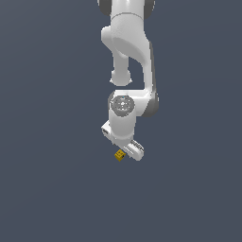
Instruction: Pick up the object and move it to a goal position.
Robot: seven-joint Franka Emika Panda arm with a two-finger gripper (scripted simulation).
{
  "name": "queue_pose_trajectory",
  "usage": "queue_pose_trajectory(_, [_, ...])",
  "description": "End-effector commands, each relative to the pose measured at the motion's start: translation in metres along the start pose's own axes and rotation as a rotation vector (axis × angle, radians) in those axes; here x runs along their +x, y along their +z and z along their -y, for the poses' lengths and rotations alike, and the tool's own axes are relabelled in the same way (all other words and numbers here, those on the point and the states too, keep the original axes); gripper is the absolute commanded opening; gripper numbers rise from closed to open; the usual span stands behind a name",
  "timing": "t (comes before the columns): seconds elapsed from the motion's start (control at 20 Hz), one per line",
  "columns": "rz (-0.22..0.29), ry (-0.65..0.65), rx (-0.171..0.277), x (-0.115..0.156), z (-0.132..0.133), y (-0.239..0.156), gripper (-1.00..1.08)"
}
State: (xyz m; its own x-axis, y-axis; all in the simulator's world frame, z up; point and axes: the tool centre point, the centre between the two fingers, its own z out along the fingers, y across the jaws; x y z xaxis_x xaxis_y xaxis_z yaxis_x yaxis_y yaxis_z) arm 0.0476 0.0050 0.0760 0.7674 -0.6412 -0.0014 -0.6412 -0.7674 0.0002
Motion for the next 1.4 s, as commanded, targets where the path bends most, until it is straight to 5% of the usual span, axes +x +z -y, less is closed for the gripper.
queue_pose_trajectory(0.0, [-0.001,0.021,0.0,0.001,0.001,0.003,1.0])
queue_pose_trajectory(1.15, [-0.001,0.033,0.0,0.001,0.002,0.054,1.0])
queue_pose_trajectory(1.2, [-0.001,0.033,0.0,0.001,0.002,0.054,-1.0])
queue_pose_trajectory(1.35, [-0.001,0.033,0.0,0.001,0.002,0.054,-1.0])
